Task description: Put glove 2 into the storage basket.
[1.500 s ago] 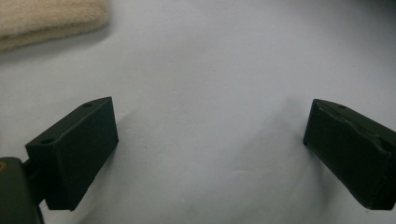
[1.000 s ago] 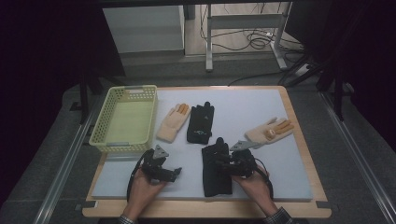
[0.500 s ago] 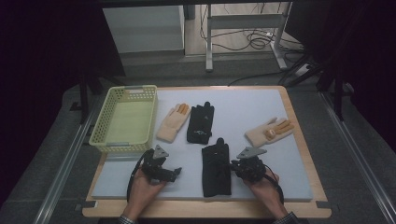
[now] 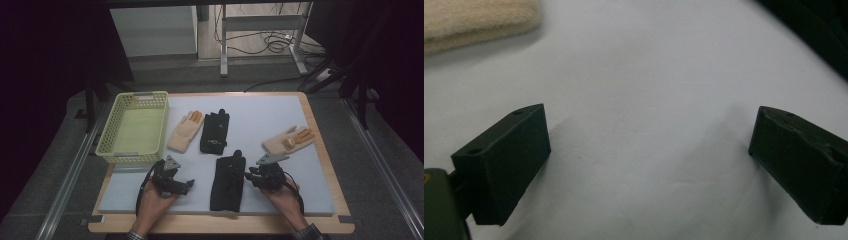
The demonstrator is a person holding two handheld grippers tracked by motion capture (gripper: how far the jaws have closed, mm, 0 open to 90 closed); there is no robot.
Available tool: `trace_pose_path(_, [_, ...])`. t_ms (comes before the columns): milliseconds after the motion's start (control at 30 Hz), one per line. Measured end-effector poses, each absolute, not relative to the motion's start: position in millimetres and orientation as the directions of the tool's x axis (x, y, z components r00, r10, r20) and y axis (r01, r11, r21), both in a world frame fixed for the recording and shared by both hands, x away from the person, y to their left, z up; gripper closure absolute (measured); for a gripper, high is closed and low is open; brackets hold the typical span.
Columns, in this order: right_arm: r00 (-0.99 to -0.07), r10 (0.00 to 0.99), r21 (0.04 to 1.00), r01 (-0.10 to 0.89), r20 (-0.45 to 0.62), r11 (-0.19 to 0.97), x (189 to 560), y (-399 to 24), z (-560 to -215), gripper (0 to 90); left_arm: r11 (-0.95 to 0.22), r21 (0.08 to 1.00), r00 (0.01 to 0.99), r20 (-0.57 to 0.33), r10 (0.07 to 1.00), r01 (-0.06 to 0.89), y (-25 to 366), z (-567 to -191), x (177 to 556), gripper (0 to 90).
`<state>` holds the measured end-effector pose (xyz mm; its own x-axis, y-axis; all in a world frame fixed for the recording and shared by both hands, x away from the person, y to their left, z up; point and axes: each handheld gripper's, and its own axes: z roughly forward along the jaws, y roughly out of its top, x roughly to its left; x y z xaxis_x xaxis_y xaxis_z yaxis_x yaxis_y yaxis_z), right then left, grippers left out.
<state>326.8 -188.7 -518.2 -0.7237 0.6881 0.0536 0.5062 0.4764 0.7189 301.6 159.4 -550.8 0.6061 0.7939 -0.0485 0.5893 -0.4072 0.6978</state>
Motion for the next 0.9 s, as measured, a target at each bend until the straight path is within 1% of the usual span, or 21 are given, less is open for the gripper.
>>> trace_pose_path(67, [-0.720, 0.692, 0.722, 0.511, 0.062, 0.466, 335.1, -188.6, -515.7, 62.5, -0.407, 0.698, 0.606, -0.049, 0.794, 0.589, 159.4, -550.8, 301.7, 3.1])
trace_pose_path(200, [-0.712, 0.700, 0.734, 0.499, 0.045, 0.461, 352.1, -184.9, -507.4, 57.3, -0.407, 0.698, 0.606, -0.049, 0.794, 0.589, 159.5, -550.9, 301.7, 3.1])
trace_pose_path(267, [-0.712, 0.701, 0.738, 0.494, 0.040, 0.460, 356.7, -183.2, -504.9, 56.4, -0.407, 0.698, 0.606, -0.049, 0.794, 0.589, 159.4, -550.8, 301.7, 3.1])
trace_pose_path(300, [-0.713, 0.700, 0.742, 0.492, 0.042, 0.456, 365.4, -178.7, -500.2, 54.4, -0.407, 0.698, 0.606, -0.049, 0.794, 0.590, 159.4, -550.8, 301.7, 3.1])
trace_pose_path(467, [-0.718, 0.691, 0.746, 0.504, 0.082, 0.435, 385.7, -166.2, -495.0, 51.8, -0.407, 0.698, 0.606, -0.049, 0.794, 0.589, 159.5, -550.8, 301.7, 3.1])
trace_pose_path(600, [-0.720, 0.688, 0.749, 0.506, 0.094, 0.428, 400.0, -156.0, -495.5, 50.2, -0.407, 0.698, 0.606, -0.049, 0.794, 0.589, 159.5, -550.8, 301.6, 3.2])
trace_pose_path(900, [-0.750, 0.657, 0.733, 0.492, 0.082, 0.469, 429.4, -130.8, -501.7, 49.0, -0.408, 0.697, 0.607, -0.049, 0.793, 0.589, 159.5, -550.8, 301.6, 3.2])
